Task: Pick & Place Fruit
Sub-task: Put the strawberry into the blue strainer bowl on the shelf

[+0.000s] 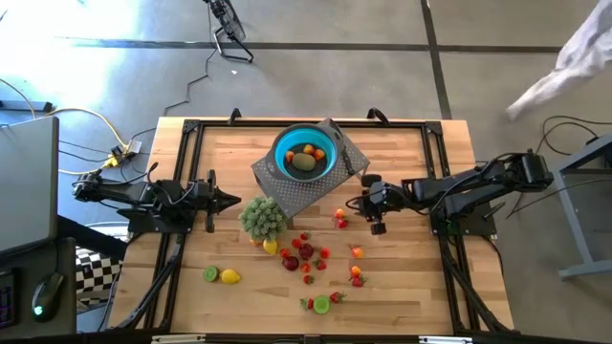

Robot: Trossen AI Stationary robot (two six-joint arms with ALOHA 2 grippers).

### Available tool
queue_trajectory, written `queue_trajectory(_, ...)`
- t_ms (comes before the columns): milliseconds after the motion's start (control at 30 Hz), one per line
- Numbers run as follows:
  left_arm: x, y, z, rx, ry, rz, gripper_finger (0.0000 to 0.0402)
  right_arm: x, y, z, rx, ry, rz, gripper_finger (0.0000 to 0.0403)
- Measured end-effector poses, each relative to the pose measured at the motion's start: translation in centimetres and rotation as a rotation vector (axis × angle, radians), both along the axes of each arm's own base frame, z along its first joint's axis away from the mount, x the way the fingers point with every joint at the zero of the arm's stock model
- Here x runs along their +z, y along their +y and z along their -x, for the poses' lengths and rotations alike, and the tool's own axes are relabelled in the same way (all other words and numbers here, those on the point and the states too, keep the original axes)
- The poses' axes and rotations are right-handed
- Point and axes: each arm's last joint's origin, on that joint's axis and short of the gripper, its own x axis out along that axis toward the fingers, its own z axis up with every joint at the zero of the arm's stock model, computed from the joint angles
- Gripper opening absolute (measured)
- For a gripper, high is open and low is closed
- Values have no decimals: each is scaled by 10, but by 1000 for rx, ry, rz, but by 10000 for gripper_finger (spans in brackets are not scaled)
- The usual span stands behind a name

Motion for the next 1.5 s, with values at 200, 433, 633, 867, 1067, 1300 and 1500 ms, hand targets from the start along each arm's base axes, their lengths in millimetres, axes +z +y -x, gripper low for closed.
queue_trajectory(200,0,0,0,0,-1,0,1,0,3,-1,116,-1,-17,183)
queue_trajectory(433,0,0,0,0,-2,0,1,-9,3,-11,132,-23,1,161)
queue_trajectory(633,0,0,0,0,-3,1,1,-23,2,-13,126,42,25,147)
queue_trajectory(867,0,0,0,0,-3,1,1,-29,2,-17,124,33,17,146)
queue_trajectory(1067,0,0,0,0,-3,1,1,-29,3,-19,159,12,-22,146)
queue_trajectory(1300,0,0,0,0,-3,1,1,-29,3,-19,154,12,-17,146)
queue_trajectory(1500,0,0,0,0,-3,1,1,-29,3,-19,152,12,-18,146)
